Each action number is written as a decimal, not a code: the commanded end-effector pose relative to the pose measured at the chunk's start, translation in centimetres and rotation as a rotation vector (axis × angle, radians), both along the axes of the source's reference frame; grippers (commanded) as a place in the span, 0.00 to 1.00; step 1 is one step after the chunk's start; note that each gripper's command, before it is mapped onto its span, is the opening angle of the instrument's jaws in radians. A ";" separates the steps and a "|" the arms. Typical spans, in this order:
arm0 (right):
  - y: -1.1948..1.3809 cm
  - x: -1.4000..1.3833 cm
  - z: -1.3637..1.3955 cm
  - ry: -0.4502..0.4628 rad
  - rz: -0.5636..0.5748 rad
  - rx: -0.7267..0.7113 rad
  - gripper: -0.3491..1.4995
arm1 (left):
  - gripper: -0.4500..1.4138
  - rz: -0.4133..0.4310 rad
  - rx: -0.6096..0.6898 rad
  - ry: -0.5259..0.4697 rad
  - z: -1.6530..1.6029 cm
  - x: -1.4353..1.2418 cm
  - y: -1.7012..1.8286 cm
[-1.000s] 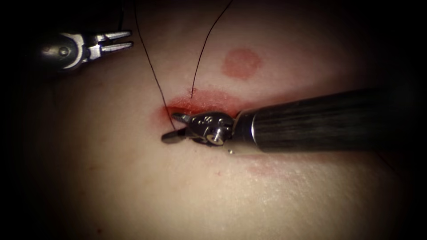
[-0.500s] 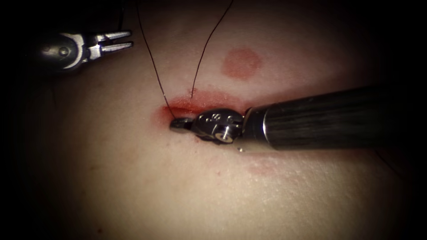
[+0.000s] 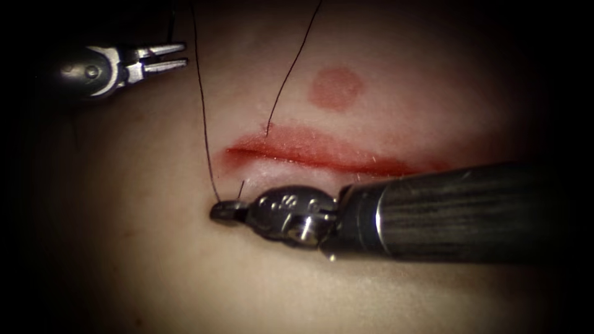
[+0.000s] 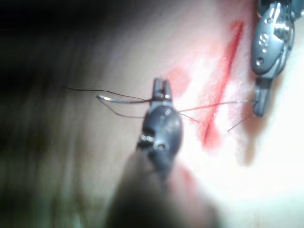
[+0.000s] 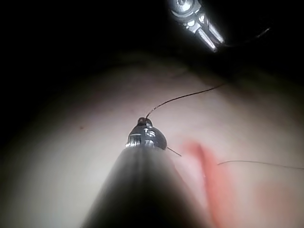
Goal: Wound Closure
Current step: Use the right gripper to pull the suture through.
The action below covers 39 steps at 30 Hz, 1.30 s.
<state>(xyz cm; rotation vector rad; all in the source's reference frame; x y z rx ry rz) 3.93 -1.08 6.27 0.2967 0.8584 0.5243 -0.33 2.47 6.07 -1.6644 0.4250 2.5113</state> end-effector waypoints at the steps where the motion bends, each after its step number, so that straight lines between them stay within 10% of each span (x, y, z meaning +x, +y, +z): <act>1: -0.04 0.10 0.01 0.017 -0.009 -0.020 0.58 | 0.05 0.001 -0.001 -0.001 0.07 -0.05 0.02; 3: -0.05 0.08 0.04 0.018 -0.038 -0.096 0.96 | 0.05 0.000 -0.001 -0.001 0.07 -0.05 0.02; 4: -0.03 0.06 0.05 0.017 -0.038 -0.112 0.99 | 0.05 0.000 -0.001 -0.001 0.07 -0.05 0.02; 18: 0.23 -0.78 0.21 0.047 -0.082 -0.243 0.99 | 0.05 0.002 -0.001 -0.003 0.08 -0.05 0.03; 39: 0.11 -0.03 1.53 -0.087 -0.243 -0.374 0.99 | 0.05 0.003 -0.002 -0.004 0.07 -0.06 0.02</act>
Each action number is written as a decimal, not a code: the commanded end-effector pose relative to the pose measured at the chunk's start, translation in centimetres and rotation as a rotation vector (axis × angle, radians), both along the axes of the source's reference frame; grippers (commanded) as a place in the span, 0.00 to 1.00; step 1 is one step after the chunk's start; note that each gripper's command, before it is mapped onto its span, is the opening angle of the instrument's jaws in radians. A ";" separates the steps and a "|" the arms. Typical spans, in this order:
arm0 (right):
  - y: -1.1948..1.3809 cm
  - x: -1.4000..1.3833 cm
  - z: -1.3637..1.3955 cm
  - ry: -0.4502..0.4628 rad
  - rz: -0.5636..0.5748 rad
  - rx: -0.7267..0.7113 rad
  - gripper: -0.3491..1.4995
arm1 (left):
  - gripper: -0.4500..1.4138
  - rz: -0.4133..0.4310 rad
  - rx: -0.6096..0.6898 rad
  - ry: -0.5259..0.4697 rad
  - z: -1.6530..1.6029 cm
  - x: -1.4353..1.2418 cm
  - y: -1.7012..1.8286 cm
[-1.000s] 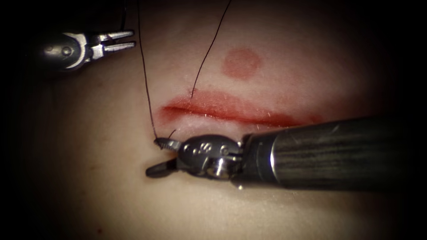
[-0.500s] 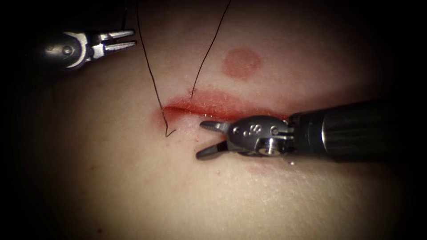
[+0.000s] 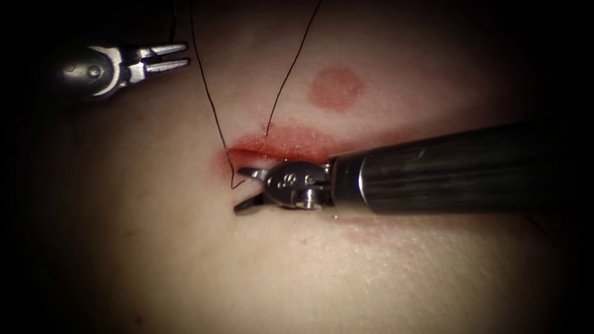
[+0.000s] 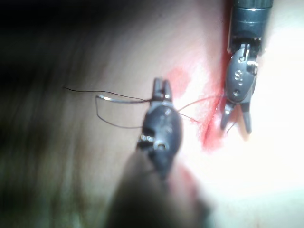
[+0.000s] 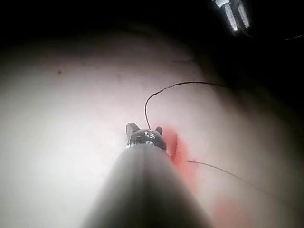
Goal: Wound Closure
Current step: Use the right gripper to pull the suture through.
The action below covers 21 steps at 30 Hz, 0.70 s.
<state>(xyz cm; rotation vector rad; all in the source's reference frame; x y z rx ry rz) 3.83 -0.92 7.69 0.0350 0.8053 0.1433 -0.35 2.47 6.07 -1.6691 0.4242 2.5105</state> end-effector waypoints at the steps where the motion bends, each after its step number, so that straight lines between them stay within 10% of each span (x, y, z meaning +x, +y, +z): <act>1: -0.05 0.09 0.16 -0.004 0.001 -0.004 0.99 | 0.05 0.001 -0.001 -0.001 0.06 -0.04 0.02; 9: -0.01 0.28 0.33 -0.021 0.016 -0.014 0.90 | 0.05 0.000 -0.001 -0.001 0.06 -0.04 0.01; 10: 0.00 0.28 0.32 -0.023 0.014 -0.012 0.80 | 0.05 0.000 -0.001 -0.001 0.06 -0.04 0.01; 11: 0.00 0.24 0.30 -0.035 -0.001 0.000 0.27 | 0.05 0.001 -0.001 -0.001 0.06 -0.04 0.01; 12: 0.00 0.22 0.28 -0.050 -0.013 0.010 0.00 | 0.05 0.001 -0.001 -0.001 0.06 -0.04 0.01; 21: -0.11 -0.04 -0.28 -0.056 -0.041 0.040 0.00 | 0.05 0.000 0.000 -0.001 0.05 -0.05 0.01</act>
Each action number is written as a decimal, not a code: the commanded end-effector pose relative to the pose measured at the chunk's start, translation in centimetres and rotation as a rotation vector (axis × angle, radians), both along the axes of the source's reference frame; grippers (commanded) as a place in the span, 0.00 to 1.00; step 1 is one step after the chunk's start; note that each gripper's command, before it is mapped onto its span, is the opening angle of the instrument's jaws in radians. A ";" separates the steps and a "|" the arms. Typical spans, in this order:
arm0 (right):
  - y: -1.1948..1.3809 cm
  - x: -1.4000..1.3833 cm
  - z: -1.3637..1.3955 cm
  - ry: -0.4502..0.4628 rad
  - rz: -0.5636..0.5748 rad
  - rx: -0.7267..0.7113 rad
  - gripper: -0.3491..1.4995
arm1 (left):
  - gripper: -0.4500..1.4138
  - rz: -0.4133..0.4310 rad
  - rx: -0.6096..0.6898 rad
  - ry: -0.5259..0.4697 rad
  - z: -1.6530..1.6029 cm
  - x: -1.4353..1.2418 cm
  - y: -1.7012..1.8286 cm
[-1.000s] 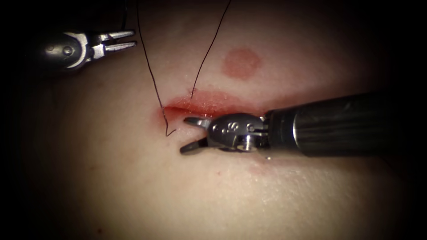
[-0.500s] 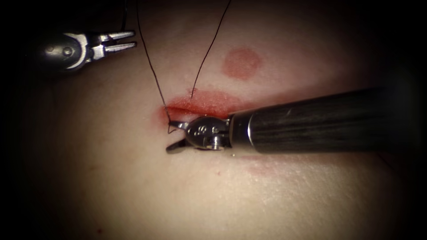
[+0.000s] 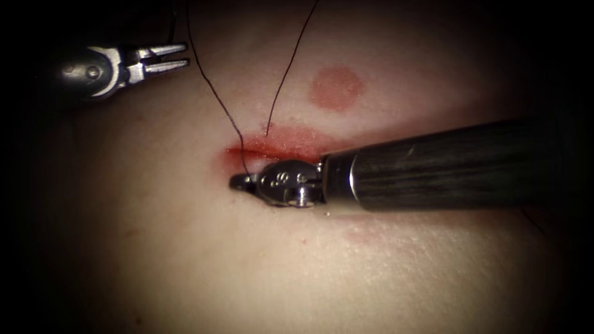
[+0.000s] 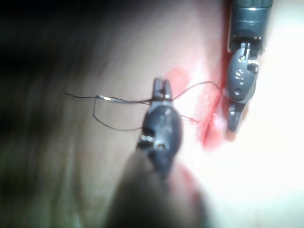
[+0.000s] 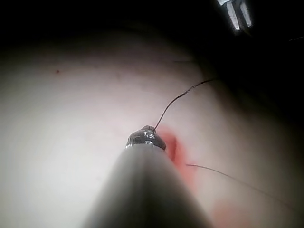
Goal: Wound Closure
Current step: Use the right gripper to pull the suture through.
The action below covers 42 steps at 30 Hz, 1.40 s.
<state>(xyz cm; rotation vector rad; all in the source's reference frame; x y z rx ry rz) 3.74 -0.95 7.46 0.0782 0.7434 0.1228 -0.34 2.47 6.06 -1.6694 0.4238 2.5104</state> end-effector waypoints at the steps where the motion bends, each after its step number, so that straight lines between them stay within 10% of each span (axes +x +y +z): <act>1: -0.11 0.05 -0.14 0.002 -0.003 0.010 0.00 | 0.05 0.000 -0.001 -0.001 0.07 -0.05 0.02; 16: -0.27 0.78 -2.06 0.111 0.008 0.048 0.03 | 0.05 0.000 -0.001 0.000 0.07 -0.05 0.01; 18: -0.23 0.84 -2.05 0.129 0.019 0.001 0.67 | 0.05 0.000 -0.001 0.000 0.07 -0.05 0.01; 20: -0.17 0.80 -1.95 0.146 0.066 -0.062 0.99 | 0.05 0.002 0.000 -0.003 0.07 -0.05 0.02; 31: 0.13 -0.40 -1.63 0.100 0.089 -0.083 0.99 | 0.05 0.002 0.000 -0.003 0.07 -0.06 0.03; 42: 0.17 -1.03 -1.37 0.084 0.093 -0.090 0.99 | 0.05 0.003 0.000 -0.001 0.08 -0.06 0.03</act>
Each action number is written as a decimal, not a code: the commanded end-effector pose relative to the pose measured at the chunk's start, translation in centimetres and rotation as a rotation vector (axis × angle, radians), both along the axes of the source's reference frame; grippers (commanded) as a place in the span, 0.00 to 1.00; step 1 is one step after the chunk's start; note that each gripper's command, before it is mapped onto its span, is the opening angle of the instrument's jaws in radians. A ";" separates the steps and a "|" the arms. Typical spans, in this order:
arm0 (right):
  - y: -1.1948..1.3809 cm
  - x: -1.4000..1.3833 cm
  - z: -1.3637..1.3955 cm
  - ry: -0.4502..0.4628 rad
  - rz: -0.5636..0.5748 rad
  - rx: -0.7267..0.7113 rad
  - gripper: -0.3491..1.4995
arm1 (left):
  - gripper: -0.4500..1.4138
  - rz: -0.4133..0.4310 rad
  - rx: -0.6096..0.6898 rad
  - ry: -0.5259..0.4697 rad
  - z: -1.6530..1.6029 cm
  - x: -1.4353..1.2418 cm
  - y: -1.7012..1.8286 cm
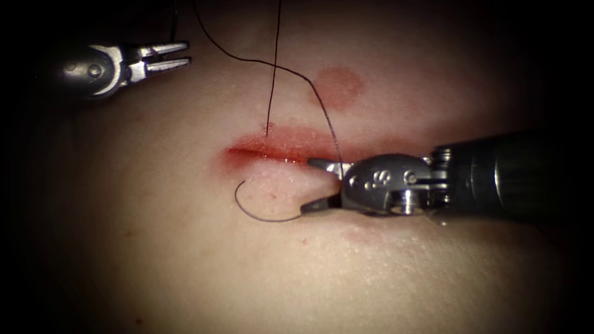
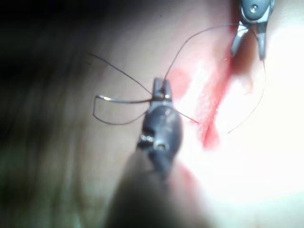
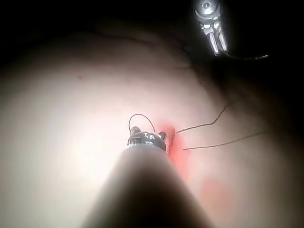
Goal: Wound Closure
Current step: Use the right gripper to pull the suture through.
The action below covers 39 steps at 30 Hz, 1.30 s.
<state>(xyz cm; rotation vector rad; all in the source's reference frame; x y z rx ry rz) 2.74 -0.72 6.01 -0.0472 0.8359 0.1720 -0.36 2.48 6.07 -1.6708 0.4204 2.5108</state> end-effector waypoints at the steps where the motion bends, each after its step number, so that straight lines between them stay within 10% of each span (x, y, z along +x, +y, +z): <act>1: -0.08 -0.09 0.06 0.011 0.002 0.010 0.99 | 0.05 0.001 -0.001 0.000 0.07 -0.04 0.01; 11: -0.34 -0.94 -0.30 0.339 0.165 0.310 0.99 | 0.05 0.002 -0.001 -0.002 0.07 -0.05 0.01; 20: -0.50 -0.90 -0.30 0.572 0.240 0.560 0.99 | 0.05 0.004 -0.001 0.001 0.07 -0.05 0.01; 31: -1.02 -0.69 0.34 0.149 -0.010 0.441 0.99 | 0.05 0.017 0.009 -0.006 -0.01 0.10 0.06; 39: -1.07 -0.14 1.19 0.029 0.040 0.333 0.99 | 0.05 0.009 0.010 -0.001 -0.02 0.12 0.06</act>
